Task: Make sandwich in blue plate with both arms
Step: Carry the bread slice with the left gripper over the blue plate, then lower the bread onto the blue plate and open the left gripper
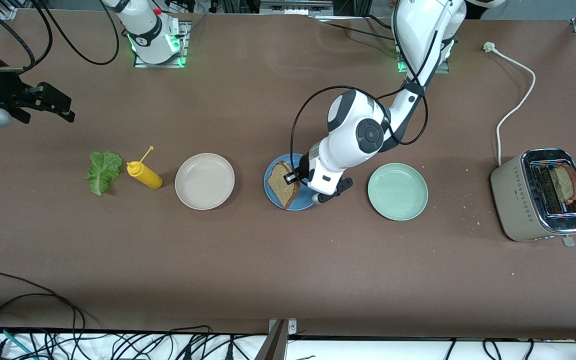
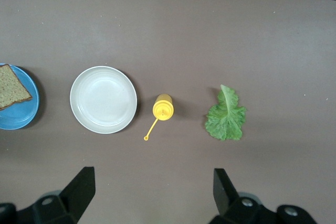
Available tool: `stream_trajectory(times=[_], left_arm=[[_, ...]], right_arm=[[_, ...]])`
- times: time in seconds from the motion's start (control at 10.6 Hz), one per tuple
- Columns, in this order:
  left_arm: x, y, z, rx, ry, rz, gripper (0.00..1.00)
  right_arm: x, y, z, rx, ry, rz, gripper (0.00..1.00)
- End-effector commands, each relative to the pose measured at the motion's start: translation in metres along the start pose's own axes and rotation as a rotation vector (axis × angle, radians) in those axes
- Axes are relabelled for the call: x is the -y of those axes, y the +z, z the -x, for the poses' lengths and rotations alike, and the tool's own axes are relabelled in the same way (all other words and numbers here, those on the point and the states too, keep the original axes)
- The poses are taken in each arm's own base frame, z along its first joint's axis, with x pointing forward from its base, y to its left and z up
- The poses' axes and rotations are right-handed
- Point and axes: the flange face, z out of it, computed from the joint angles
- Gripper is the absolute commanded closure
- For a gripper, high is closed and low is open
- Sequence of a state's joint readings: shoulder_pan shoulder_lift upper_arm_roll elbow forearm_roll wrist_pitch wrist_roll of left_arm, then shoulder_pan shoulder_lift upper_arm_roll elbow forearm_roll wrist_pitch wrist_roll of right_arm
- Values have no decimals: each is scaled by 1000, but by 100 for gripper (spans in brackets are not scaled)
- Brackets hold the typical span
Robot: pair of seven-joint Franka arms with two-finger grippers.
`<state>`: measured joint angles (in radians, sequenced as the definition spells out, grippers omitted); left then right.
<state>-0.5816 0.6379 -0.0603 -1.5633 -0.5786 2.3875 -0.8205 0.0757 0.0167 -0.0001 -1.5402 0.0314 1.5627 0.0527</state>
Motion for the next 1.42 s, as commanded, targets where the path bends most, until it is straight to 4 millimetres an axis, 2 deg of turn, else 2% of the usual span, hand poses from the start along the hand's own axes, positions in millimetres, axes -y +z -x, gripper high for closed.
stream_trajectory(times=[0.0, 0.47, 0.66, 0.76, 0.85, 0.94, 1.13, 1.23, 1.32], left_arm=[[-2, 7, 0, 6, -19, 15, 100], [0, 14, 0, 9, -22, 7, 100], [1, 14, -2, 10, -26, 7, 96], [1, 14, -2, 10, -26, 7, 88], [2, 13, -2, 9, -27, 6, 68], [4, 14, -5, 8, -33, 2, 43], [10, 19, -9, 2, -26, -19, 13], [15, 22, -10, -3, -9, -49, 0], [20, 26, -12, -10, 9, -84, 0]], right_arm=[[0, -6, -2, -7, 4, -20, 0], [0, -6, -2, -7, 4, -20, 0], [0, -6, -2, -7, 4, -20, 0], [0, -6, -2, -7, 4, -20, 0], [0, -6, -2, -7, 4, -20, 0], [0, -6, -2, -7, 4, -20, 0], [0, -6, -2, -7, 4, -20, 0], [0, -6, -2, -7, 4, -20, 0], [0, -6, -2, -7, 4, -20, 0]])
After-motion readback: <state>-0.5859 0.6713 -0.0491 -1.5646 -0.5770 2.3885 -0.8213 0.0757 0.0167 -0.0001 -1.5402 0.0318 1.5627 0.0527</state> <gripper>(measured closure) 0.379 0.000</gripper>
